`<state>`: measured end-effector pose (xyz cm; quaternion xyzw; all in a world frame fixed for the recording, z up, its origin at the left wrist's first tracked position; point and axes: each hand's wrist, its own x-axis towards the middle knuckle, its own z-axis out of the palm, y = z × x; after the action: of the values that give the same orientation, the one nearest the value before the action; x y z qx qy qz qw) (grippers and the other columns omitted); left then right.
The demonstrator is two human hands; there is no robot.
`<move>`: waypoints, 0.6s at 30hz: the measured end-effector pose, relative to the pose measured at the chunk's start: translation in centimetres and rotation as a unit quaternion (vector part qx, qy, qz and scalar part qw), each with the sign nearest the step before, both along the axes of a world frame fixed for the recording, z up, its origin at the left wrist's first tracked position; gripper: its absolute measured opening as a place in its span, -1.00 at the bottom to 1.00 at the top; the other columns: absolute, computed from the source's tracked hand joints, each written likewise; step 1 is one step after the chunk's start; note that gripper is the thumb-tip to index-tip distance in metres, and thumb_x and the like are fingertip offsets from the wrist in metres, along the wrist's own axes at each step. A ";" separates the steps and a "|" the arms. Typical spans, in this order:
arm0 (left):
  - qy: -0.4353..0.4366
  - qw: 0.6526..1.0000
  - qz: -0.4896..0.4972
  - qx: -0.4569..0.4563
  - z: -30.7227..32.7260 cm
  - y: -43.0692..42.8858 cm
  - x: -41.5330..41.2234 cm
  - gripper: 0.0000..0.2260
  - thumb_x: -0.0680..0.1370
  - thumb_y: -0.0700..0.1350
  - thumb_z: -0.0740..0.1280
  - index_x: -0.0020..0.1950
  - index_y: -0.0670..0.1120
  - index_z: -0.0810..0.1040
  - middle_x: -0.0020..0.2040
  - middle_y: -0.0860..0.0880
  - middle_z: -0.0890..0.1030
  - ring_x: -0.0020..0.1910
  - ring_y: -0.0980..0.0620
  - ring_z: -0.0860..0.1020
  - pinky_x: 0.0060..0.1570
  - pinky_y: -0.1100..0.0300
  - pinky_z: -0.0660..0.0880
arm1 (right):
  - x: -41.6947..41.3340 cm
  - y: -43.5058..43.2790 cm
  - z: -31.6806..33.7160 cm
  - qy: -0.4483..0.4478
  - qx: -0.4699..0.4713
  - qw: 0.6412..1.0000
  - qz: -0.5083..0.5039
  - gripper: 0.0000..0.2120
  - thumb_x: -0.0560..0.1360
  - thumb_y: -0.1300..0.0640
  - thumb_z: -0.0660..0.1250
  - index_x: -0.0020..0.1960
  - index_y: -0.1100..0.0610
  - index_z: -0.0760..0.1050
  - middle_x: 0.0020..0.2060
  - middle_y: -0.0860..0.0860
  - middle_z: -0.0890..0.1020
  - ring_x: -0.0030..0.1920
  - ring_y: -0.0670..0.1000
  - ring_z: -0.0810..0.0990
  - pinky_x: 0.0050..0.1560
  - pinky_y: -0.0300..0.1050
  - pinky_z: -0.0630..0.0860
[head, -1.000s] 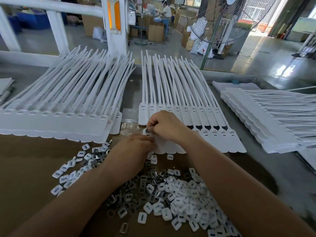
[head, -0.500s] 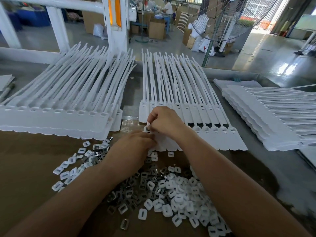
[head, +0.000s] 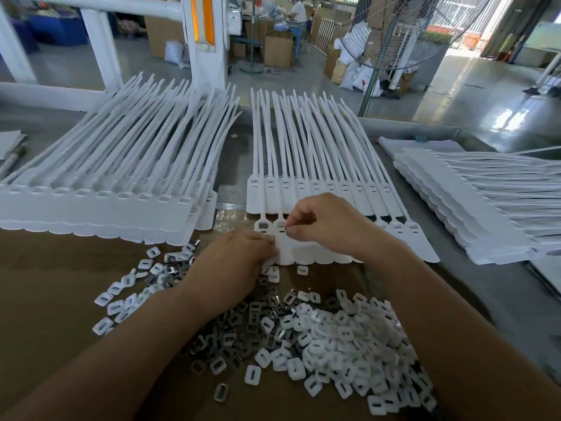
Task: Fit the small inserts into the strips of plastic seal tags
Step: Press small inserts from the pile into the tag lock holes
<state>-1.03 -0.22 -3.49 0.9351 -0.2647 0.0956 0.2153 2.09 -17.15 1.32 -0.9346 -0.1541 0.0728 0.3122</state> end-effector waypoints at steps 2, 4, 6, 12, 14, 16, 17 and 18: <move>0.004 1.000 -0.002 0.006 -0.1 0.0 0.1 -0.72 0.51 -0.23 0.27 0.17 0.02 0.56 0.24 0.08 0.52 0.22 0.11 0.45 0.16 0.34 0.20 | -1.0 -1.2 0.4 0.026 -0.011 0.999 0.022 -0.86 0.42 0.11 0.42 -0.26 -0.07 0.52 -0.30 -0.18 0.58 -0.28 -0.26 0.51 -0.23 -0.35 0.39; 0.012 1.000 0.002 0.015 -0.1 0.0 0.1 -0.70 0.53 -0.21 0.24 0.22 0.04 0.53 0.28 0.11 0.48 0.26 0.15 0.40 0.17 0.37 0.16 | -1.8 -2.0 0.5 0.056 -0.013 0.997 0.044 -0.86 0.40 0.13 0.43 -0.26 -0.07 0.55 -0.33 -0.18 0.60 -0.30 -0.28 0.52 -0.19 -0.31 0.45; 0.014 1.000 0.007 0.019 -0.1 0.0 0.2 -0.70 0.55 -0.18 0.20 0.23 0.06 0.51 0.30 0.13 0.46 0.26 0.16 0.38 0.19 0.36 0.18 | -2.5 -2.3 0.4 0.067 -0.015 0.996 0.058 -0.89 0.39 0.14 0.44 -0.23 -0.06 0.58 -0.30 -0.16 0.62 -0.27 -0.26 0.55 -0.10 -0.27 0.51; 0.020 0.999 0.011 0.027 0.0 -0.2 0.4 -0.73 0.56 -0.14 0.20 0.21 0.07 0.53 0.30 0.12 0.45 0.27 0.13 0.39 0.21 0.28 0.24 | -3.9 -0.6 -0.2 0.068 -0.035 0.989 0.123 -0.92 0.40 0.15 0.43 -0.12 0.02 0.63 -0.33 -0.21 0.58 -0.28 -0.35 0.50 -0.18 -0.49 0.42; 0.020 0.999 0.010 0.031 -0.1 -0.2 0.5 -0.73 0.56 -0.12 0.19 0.21 0.08 0.53 0.30 0.13 0.45 0.27 0.14 0.38 0.21 0.28 0.23 | -4.0 -0.1 -0.4 0.061 -0.052 0.987 0.136 -0.91 0.41 0.16 0.42 -0.09 0.04 0.63 -0.35 -0.24 0.53 -0.31 -0.37 0.47 -0.20 -0.53 0.39; 0.018 0.999 0.009 0.033 -0.2 -0.2 0.5 -0.74 0.56 -0.12 0.20 0.20 0.08 0.54 0.29 0.12 0.46 0.26 0.14 0.39 0.21 0.29 0.24 | -4.2 0.1 -0.5 0.053 -0.066 0.987 0.140 -0.91 0.41 0.16 0.43 -0.09 0.06 0.63 -0.35 -0.24 0.50 -0.34 -0.35 0.46 -0.20 -0.53 0.37; 0.017 0.999 0.009 0.034 -0.2 -0.2 0.6 -0.74 0.56 -0.13 0.21 0.20 0.07 0.54 0.29 0.12 0.47 0.26 0.14 0.39 0.21 0.28 0.24 | -4.2 0.1 -0.5 0.050 -0.070 0.986 0.142 -0.91 0.40 0.17 0.43 -0.09 0.07 0.63 -0.35 -0.24 0.49 -0.34 -0.35 0.45 -0.20 -0.53 0.36; 0.017 0.999 0.009 0.032 -0.3 -0.2 0.5 -0.74 0.55 -0.14 0.22 0.19 0.07 0.55 0.29 0.11 0.47 0.25 0.13 0.40 0.20 0.28 0.25 | -4.3 0.2 -0.5 0.049 -0.073 0.985 0.146 -0.92 0.41 0.17 0.43 -0.10 0.08 0.63 -0.35 -0.24 0.49 -0.34 -0.36 0.45 -0.20 -0.55 0.36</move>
<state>-0.49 -0.41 -3.75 0.9454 -0.2558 0.0731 0.1884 -2.18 -16.99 0.85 -0.9179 -0.2673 0.1742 0.2360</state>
